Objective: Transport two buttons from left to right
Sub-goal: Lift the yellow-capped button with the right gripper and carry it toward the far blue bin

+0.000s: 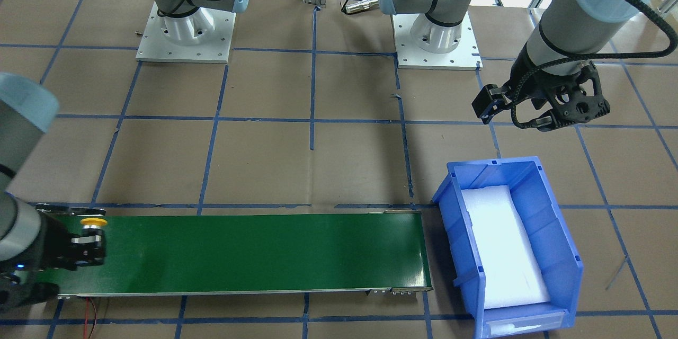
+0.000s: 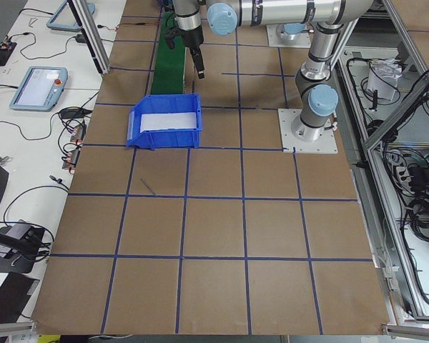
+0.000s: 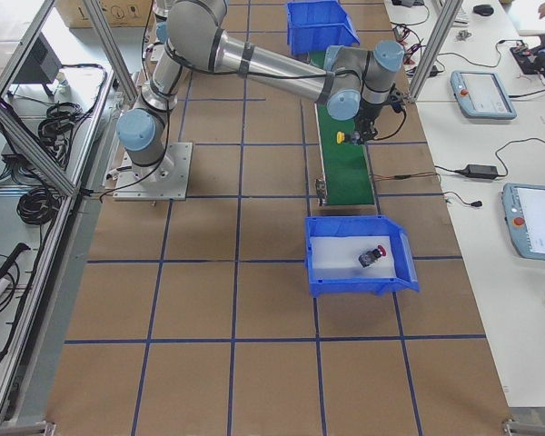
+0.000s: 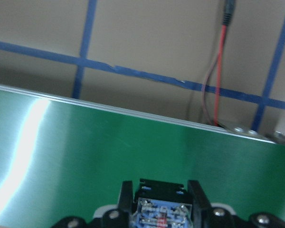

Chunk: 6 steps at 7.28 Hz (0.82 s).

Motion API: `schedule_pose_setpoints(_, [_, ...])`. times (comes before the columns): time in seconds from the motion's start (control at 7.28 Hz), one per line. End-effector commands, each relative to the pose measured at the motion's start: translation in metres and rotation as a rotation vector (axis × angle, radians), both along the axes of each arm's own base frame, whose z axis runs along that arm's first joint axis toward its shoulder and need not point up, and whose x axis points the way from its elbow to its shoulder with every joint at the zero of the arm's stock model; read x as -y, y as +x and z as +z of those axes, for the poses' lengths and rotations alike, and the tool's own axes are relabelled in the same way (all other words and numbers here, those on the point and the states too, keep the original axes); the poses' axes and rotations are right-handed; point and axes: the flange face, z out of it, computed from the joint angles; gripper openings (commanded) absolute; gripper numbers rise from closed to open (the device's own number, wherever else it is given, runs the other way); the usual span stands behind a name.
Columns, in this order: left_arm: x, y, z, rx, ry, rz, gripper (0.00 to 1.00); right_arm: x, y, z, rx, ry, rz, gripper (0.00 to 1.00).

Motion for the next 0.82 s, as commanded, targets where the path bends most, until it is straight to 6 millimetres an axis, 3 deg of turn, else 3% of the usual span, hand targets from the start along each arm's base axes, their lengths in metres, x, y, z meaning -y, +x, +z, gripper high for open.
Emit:
schedule_pose_setpoints(0.0, [-0.004,0.000,-0.001,0.000,0.004,-0.005,1.00,-0.028,-0.107,0.025,0.014,0.030,0.063,0.04])
schedule_pose_setpoints(0.41, [-0.002,-0.001,-0.003,-0.002,0.008,-0.005,1.00,-0.069,-0.216,0.048,-0.089,0.082,0.095,0.04])
schedule_pose_setpoints(0.69, [-0.001,-0.003,-0.005,-0.002,0.013,-0.008,1.00,-0.090,-0.278,0.042,-0.083,0.083,0.151,0.04])
